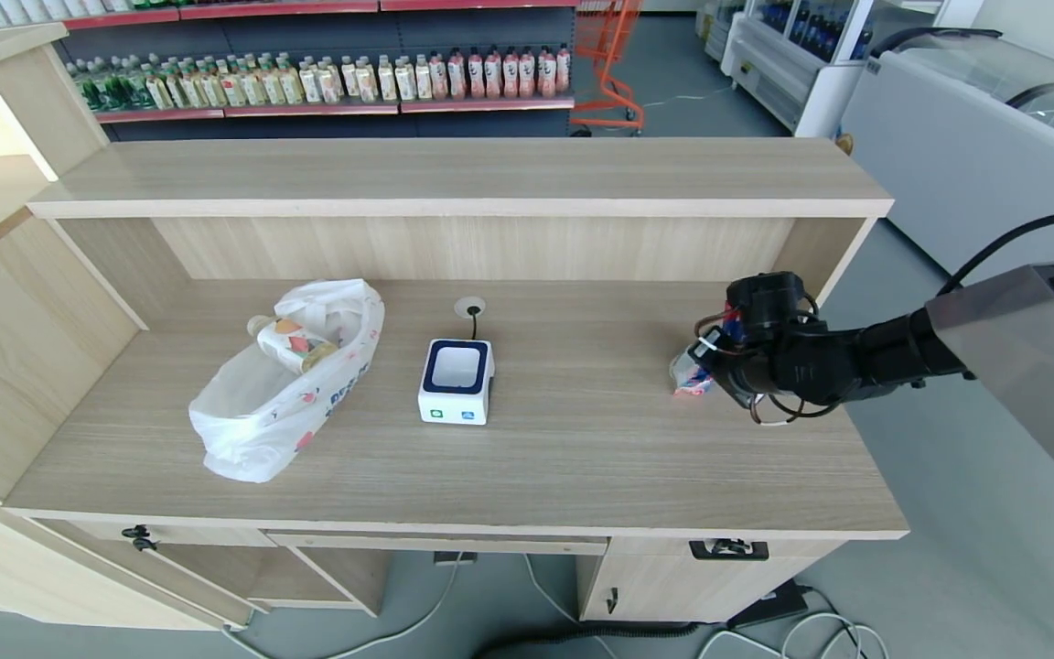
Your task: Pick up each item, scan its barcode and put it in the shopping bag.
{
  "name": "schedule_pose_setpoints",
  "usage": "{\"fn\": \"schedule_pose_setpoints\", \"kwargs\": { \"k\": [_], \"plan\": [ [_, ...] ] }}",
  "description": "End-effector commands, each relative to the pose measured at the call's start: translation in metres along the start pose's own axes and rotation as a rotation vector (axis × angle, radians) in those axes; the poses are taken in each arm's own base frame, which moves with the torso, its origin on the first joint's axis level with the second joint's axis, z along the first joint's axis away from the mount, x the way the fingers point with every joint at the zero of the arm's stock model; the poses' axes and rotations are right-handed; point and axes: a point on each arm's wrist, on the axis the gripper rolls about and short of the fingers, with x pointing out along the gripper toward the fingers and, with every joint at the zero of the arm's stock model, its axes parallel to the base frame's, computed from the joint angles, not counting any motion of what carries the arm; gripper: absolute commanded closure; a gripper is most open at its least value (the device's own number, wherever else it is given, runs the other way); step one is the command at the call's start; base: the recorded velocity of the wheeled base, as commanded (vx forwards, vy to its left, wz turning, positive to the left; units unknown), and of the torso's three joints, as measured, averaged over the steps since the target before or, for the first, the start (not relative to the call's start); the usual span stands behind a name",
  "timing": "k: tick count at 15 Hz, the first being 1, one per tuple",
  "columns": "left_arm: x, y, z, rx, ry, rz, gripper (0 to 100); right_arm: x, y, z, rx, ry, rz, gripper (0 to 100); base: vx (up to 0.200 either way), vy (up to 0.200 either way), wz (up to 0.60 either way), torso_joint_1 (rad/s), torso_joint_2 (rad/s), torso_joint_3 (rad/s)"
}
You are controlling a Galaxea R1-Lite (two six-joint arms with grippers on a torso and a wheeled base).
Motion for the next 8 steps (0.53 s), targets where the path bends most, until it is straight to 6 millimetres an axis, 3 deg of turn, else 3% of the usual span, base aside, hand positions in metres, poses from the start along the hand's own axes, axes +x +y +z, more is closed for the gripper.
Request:
{"fn": "schedule_pose_setpoints", "kwargs": {
  "k": [1,2,4,6,8],
  "plan": [
    [0.0,0.0,0.0,0.0,0.0,0.0,0,-0.032,0.012,0.017,-0.003,-0.028,0.068,100,0.0,0.0,0.0,0.0,0.0,0.0],
    [0.0,0.0,0.0,0.0,0.0,0.0,0,-0.06,0.012,0.029,0.002,0.026,0.21,100,0.0,0.0,0.0,0.0,0.0,0.0],
    [0.0,0.0,0.0,0.0,0.0,0.0,0,-0.107,-0.017,0.04,-0.13,0.173,0.503,100,0.0,0.0,0.0,0.0,0.0,0.0],
    [0.0,0.0,0.0,0.0,0.0,0.002,0,-0.134,-0.065,0.041,-0.415,0.269,0.777,100,0.0,0.0,0.0,0.0,0.0,0.0],
    [0.0,0.0,0.0,0.0,0.0,0.0,0,-0.149,-0.08,0.038,-0.548,0.303,0.922,100,0.0,0.0,0.0,0.0,0.0,0.0]
  ]
}}
